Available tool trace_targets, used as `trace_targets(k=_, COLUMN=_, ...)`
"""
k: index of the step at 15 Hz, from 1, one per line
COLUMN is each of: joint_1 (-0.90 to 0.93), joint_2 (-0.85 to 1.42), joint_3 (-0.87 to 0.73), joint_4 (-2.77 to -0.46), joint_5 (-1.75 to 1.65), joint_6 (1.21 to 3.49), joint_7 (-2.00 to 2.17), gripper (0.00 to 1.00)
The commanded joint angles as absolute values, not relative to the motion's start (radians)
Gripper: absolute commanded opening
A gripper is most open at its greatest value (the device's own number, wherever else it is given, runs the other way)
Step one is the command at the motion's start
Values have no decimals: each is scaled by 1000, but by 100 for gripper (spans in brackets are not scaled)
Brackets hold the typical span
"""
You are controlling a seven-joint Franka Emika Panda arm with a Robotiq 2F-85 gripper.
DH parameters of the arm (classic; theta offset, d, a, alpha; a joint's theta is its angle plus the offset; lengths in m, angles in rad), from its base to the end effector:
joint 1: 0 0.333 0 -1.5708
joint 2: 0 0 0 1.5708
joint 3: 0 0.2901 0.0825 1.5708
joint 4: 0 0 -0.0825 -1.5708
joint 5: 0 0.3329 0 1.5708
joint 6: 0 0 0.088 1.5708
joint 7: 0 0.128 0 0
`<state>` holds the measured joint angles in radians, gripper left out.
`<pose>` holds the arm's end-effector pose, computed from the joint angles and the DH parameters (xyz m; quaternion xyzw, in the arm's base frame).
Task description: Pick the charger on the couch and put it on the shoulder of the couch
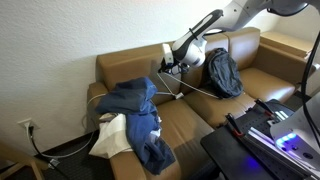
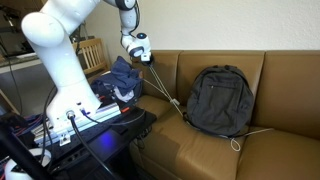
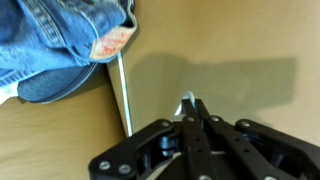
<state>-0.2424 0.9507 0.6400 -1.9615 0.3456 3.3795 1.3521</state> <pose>0.5764 0.1690 0.1238 -0.6245 0.7059 0.0041 0.3343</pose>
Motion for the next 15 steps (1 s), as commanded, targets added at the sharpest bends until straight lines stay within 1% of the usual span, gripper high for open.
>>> trace_targets(k=1, joint_1=-313, joint_2=833, joint_3=801, joint_4=-2105, joint_5=298, joint_6=3534, joint_7=1324, gripper=1)
trace_targets(k=2, joint_1=-286, joint_2=765, joint_3=787, joint_4=-2052, joint_5=300, joint_6=3466, joint_7=1342, gripper=1)
trace_targets(k=3, joint_1=-258, joint_2=872, joint_3=746, joint_4=-2027, joint_5=301, joint_6=3481, joint_7=1349, gripper=4)
trace_targets(k=6, joint_1=-261, joint_2=778, joint_3=772, joint_4=-2026, joint_5=302, joint_6=3457, joint_7=1350, gripper=4)
trace_targets(k=7, joint_1=-262, joint_2=769, joint_3=771, joint_4=-2027, joint_5=302, joint_6=3456, joint_7=1350, gripper=4)
trace_targets(k=8, joint_1=-263, joint_2=769, joint_3=770, joint_4=-2029, joint_5=302, joint_6=3456, joint_7=1350, gripper=1)
trace_targets(k=9, joint_1=-238, joint_2=792, joint_3=750, joint_4=-2009, joint_5=298, joint_6=3406, joint_7=1339, gripper=1)
trace_targets(k=11, joint_1=-232, joint_2=814, joint_3=819, joint_4=-1974, joint_5=245, joint_6=3368, joint_7=1305, gripper=1)
trace_targets(k=15, joint_1=-195, joint_2=731, joint_3=952, joint_4=-1980, joint_5=207, joint_6=3408, joint_7=1277, gripper=1)
